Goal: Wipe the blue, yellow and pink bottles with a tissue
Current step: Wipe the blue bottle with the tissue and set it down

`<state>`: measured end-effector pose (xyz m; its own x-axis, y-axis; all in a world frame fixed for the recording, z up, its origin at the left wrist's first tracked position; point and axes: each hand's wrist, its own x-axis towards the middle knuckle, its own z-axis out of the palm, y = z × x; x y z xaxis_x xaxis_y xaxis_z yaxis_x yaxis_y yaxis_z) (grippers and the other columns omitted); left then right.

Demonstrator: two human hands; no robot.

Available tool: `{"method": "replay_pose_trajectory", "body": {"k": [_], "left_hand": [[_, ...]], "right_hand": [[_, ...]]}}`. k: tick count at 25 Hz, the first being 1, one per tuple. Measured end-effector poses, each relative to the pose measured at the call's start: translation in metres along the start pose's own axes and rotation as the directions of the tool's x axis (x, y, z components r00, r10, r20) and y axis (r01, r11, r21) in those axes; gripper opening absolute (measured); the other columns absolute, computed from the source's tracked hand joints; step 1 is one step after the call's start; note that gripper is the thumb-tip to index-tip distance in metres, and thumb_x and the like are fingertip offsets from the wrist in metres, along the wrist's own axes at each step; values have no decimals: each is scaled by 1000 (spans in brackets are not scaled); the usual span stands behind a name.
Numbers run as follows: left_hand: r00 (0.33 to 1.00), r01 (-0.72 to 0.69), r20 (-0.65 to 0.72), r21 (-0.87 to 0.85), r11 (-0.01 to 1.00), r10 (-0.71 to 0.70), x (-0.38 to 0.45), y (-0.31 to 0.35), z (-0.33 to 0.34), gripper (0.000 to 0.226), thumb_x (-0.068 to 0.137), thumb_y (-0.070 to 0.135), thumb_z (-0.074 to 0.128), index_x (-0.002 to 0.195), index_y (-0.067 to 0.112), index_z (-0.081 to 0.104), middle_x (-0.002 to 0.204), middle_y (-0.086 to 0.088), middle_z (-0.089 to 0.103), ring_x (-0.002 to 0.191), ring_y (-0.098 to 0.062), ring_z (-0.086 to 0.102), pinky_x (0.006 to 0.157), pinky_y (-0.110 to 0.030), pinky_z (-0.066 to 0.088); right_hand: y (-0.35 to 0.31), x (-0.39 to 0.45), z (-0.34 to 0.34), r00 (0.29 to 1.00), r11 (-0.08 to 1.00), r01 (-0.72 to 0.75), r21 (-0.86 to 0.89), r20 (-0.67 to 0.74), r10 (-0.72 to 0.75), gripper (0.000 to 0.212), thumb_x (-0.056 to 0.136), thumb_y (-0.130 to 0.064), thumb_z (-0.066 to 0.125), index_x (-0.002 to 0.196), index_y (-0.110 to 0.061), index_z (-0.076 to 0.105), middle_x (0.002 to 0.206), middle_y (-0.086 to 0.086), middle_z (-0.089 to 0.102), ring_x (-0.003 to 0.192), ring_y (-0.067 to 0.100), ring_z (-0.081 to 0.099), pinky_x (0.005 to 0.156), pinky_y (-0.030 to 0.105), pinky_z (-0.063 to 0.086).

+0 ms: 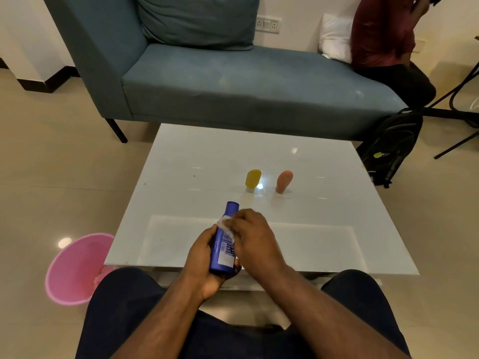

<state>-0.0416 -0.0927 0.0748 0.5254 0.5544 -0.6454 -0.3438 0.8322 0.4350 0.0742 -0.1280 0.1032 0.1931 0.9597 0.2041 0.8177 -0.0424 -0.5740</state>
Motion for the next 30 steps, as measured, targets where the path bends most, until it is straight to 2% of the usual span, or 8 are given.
{"method": "replay_pose_trajectory", "body": {"k": [3,6,11,14,16,20,25,30], "left_hand": [[1000,-22,-6,37,999,22,-2,0,2,37,96,38,56,116,9,67,92,-15,72,76,-26,68,63,-36,52],[998,-46,-32,37,998,47,-1,1,0,36,95,39,57,113,10,68,86,-14,71,74,-26,65,71,-41,52],[998,-60,-21,79,995,62,-2,1,2,40,97,40,56,117,7,65,90,-16,72,73,-27,69,49,-32,54],[996,-83,-11,71,994,84,-3,2,3,39,97,39,56,116,6,64,85,-15,70,68,-25,66,48,-31,52],[995,-100,-7,76,992,101,-2,2,1,40,97,39,55,116,5,64,85,-15,70,68,-25,66,47,-30,52],[997,-79,4,37,996,79,-2,0,0,41,98,39,54,118,5,65,87,-15,72,72,-26,69,50,-32,56],[998,-53,14,-104,993,54,1,1,-4,44,97,36,56,126,4,63,85,-16,72,70,-25,71,59,-36,61],[998,-58,-11,-56,997,57,5,-1,-5,44,95,37,60,126,7,64,88,-14,72,73,-25,69,62,-38,59]], "right_hand": [[7,20,-7,989,988,-144,57,-20,146,25,96,-29,54,114,-16,65,108,0,56,101,15,54,92,34,51],[-11,1,-2,994,995,64,-76,98,-56,29,92,-18,57,121,-16,60,118,4,55,109,20,49,91,32,47],[10,31,-13,998,996,-35,-81,-53,31,28,92,-22,62,119,-16,62,110,0,56,105,14,49,85,19,45],[0,20,-8,1000,997,15,-76,22,-13,31,93,-26,59,123,-18,59,116,0,55,108,12,47,89,18,42],[4,16,-9,993,985,115,-127,55,-109,35,91,-25,62,124,-16,59,118,4,58,110,19,50,91,23,43],[6,23,-14,998,998,-40,-47,-44,38,26,94,-22,57,118,-14,64,110,4,59,103,19,54,89,33,51],[-14,-22,3,977,978,189,-90,114,-179,28,94,-30,57,121,-22,62,111,-1,63,100,17,54,87,24,46],[-5,6,3,999,999,-38,-18,-12,38,26,97,-36,49,117,-25,61,105,-5,56,101,12,53,81,11,37]]}}
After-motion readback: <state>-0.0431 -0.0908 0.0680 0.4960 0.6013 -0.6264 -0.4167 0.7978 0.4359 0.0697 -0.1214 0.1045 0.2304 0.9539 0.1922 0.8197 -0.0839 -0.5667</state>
